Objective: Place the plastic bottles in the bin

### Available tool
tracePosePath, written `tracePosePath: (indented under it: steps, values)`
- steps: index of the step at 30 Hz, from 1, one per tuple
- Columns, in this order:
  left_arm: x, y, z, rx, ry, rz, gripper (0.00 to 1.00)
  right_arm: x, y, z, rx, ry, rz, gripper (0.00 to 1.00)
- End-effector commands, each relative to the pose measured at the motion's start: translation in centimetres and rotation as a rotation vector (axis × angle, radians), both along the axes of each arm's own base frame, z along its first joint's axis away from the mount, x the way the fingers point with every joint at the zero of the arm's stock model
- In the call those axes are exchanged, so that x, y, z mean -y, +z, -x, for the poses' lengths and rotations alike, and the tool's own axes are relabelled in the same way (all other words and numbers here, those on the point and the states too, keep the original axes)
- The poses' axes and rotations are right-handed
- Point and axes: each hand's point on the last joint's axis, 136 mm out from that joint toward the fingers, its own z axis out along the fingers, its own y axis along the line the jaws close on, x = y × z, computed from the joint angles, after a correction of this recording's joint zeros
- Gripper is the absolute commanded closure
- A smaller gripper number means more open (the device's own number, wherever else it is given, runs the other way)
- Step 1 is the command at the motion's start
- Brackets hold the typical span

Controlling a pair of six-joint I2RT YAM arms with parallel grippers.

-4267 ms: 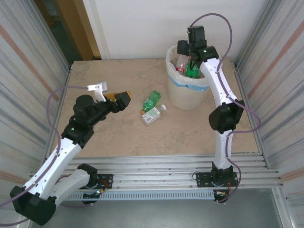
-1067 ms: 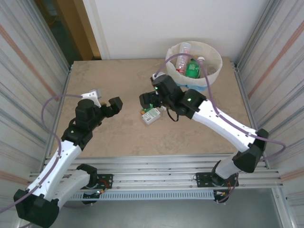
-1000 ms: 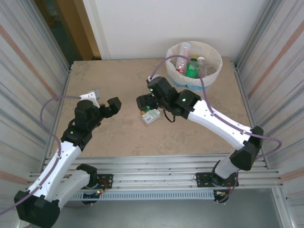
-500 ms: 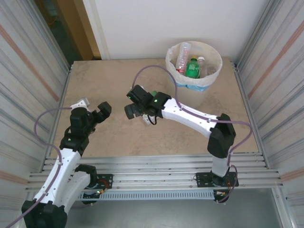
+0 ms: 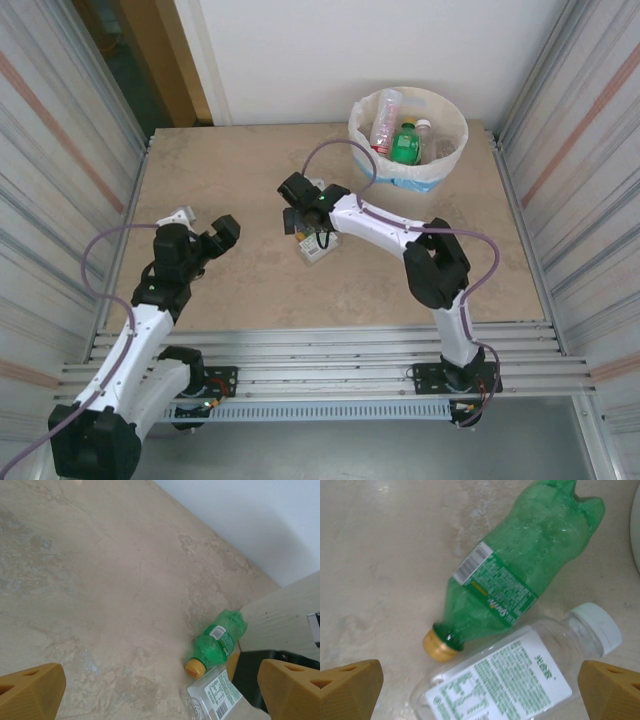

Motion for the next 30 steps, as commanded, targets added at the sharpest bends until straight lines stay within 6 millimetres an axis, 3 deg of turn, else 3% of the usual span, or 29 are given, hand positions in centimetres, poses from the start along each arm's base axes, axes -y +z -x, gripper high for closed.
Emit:
tracePosePath:
  steps: [1,12,13,30]
  values:
    - [0.4,0.4,-0.5,0.024,-0.022,0.022,0.01,-0.6,0.0,-1.8,0.02,-0.074,-0.058,0.02]
    - [1.4,0.0,-1.2,0.016,-0.07,0.039,0.01,0.5,-2.8,-4.2,0.006,-0.152,-0.028,0.02]
    - [1.5,0.0,-1.3,0.017,-0.072,0.039,0.01,0.1,-2.0,-4.8,0.028,-0.153,-0.035,0.02]
    - [2.2,0.0,-1.3,0.016,-0.109,0.063,0.01,0.3,-3.2,-5.5,0.069,-0.13,0.046,0.01]
